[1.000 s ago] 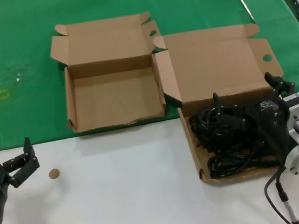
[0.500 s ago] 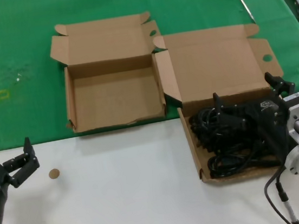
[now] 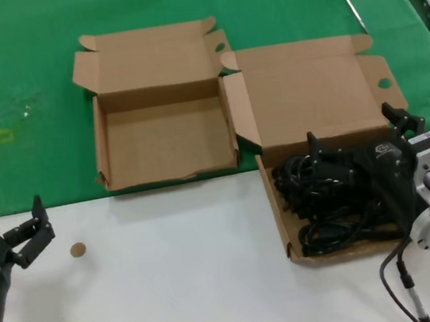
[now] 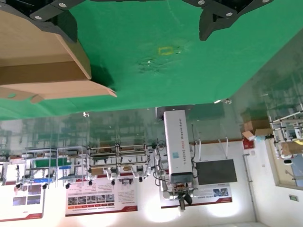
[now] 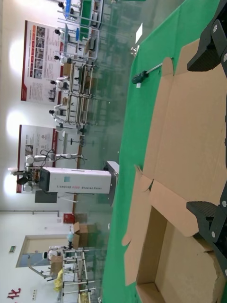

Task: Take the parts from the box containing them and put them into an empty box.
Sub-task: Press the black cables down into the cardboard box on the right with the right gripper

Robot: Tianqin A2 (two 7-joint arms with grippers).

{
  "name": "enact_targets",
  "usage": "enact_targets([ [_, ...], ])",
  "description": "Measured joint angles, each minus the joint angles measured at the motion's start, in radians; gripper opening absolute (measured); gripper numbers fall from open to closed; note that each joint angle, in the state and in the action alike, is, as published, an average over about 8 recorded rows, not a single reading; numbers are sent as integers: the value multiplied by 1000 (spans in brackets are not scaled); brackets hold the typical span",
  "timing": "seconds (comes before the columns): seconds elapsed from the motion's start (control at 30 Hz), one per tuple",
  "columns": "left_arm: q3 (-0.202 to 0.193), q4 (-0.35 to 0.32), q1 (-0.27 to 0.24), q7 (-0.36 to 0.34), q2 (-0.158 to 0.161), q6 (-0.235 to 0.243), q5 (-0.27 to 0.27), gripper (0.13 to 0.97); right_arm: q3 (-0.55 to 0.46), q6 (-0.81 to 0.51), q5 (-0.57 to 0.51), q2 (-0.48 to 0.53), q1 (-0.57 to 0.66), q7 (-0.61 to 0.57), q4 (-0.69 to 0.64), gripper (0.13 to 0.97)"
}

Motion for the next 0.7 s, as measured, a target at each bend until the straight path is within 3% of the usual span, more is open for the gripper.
enact_targets([
  [0.3, 0, 0, 0, 0, 0, 0, 0, 847, -71, 30, 37, 118, 6, 28, 22, 966],
  [0.5, 0, 0, 0, 0, 0, 0, 0, 747, -185, 32, 97, 331, 25, 81, 61, 966],
  [0.7, 0, 0, 0, 0, 0, 0, 0, 632, -260, -63, 89, 547, 71, 156, 81, 966],
])
